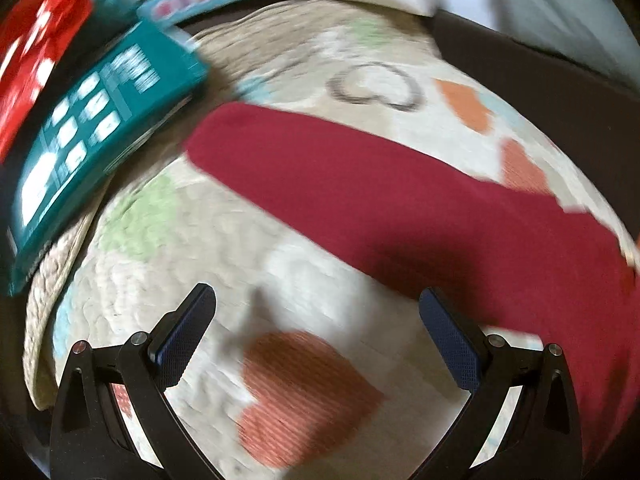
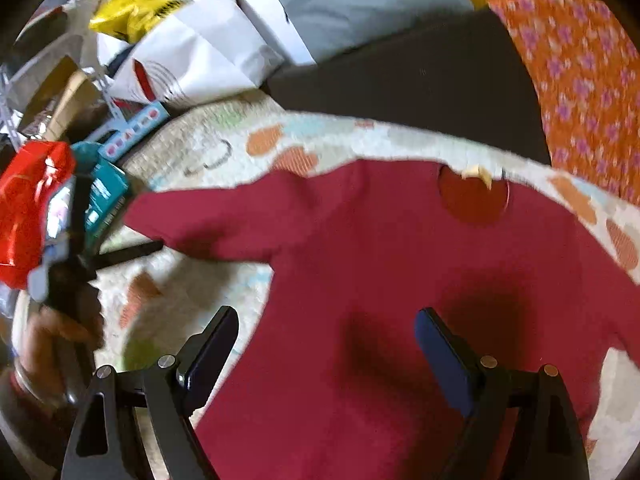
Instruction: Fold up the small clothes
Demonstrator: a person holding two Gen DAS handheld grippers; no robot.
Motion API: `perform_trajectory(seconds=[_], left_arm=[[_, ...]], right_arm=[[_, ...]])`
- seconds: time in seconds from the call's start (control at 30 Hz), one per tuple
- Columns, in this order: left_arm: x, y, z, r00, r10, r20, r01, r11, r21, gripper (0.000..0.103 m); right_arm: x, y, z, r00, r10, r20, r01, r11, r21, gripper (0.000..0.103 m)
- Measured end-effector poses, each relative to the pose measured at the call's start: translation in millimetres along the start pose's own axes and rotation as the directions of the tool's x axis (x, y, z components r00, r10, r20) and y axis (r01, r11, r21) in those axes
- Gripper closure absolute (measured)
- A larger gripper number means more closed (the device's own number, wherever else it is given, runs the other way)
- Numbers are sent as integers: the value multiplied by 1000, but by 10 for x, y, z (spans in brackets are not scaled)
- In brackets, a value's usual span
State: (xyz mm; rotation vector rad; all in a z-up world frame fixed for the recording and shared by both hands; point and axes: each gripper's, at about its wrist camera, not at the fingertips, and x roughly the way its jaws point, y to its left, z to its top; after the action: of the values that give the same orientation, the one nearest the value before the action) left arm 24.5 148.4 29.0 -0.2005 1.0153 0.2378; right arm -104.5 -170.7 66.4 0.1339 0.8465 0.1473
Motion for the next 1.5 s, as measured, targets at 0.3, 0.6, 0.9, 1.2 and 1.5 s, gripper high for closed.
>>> perform_trajectory(seconds=[0.3, 0.6, 0.9, 1.2, 1.5], left_arm=[[365, 712, 420, 995, -97, 8, 94, 932, -351, 3], [507, 488, 692, 990, -102, 94, 125, 948, -292, 84], [-530, -250, 748, 875, -430, 223, 462, 880, -112, 95], [-1086, -1810, 8, 740, -673, -2, 658, 724, 207, 95], [-549, -2787, -849, 756, -565, -329, 653, 678, 337, 94]], right_arm=[[149, -113, -62, 1000, 16, -27, -16, 1000, 17, 14], [162, -213, -64, 999, 21, -32, -19, 999, 43, 14], [-149, -680, -51, 999, -22, 28, 17, 989, 149, 14], [-553, -1150, -94, 990, -109, 91, 85, 967, 242, 14], [-557, -1539, -243, 987, -157, 46, 135, 939, 316, 14]])
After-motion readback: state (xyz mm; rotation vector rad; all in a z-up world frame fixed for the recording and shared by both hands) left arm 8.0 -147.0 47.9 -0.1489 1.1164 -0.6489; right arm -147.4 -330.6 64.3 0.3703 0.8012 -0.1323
